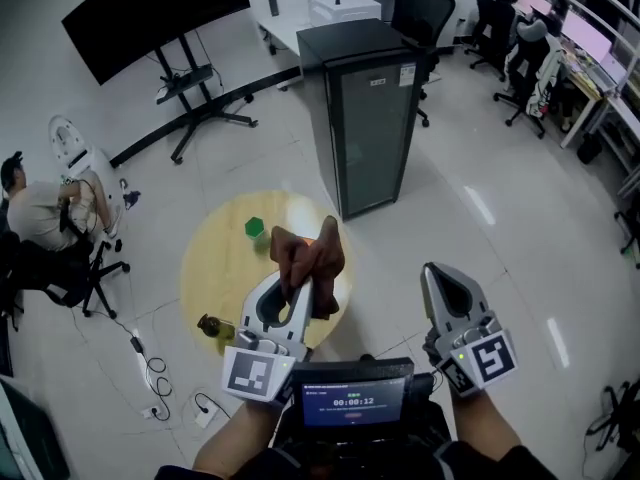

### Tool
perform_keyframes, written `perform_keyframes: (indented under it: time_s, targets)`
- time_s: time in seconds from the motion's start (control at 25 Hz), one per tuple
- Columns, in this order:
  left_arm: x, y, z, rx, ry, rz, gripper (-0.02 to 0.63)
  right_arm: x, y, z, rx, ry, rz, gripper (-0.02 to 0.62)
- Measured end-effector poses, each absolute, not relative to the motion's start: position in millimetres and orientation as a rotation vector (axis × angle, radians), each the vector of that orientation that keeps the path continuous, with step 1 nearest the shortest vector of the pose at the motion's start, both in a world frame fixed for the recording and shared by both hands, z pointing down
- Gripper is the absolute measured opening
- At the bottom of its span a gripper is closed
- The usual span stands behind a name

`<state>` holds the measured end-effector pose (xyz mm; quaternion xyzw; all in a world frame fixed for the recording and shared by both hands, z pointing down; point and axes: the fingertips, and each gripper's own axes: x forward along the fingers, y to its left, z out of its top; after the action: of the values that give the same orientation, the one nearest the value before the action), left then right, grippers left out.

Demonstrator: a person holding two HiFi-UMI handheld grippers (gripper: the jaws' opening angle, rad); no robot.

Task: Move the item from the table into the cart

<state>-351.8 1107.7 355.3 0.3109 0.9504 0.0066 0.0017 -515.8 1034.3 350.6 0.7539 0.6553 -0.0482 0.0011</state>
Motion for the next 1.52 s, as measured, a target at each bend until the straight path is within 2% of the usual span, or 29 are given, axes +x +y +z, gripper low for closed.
perform_keyframes:
  time_s: [0.2,0.4,0.8,1.08,1.52]
  targets:
    - [-411,1086,368,0.571,3.065,0.005,0.095,-550,978,370,2.088,2.340,-0.098,-0.026]
    - [-479,1015,378,0.174,3.105,0.051,0.095,-582,882,387,1.820,2.568,-0.059,-0.026]
    - [-616,732,367,-0.561,3.038,0.036,0.095,-638,564,373,1.158,2.849,-0.054,-0.026]
    - [-688,484,365,-1.052,2.909,0.033,0.095,-658,314,376,0.665,3.001,-0.041,-0.026]
    - [-732,254,380,-1.819,2.513,0.072,0.095,-626,124,376,-0.201,3.063,-0.043,-0.026]
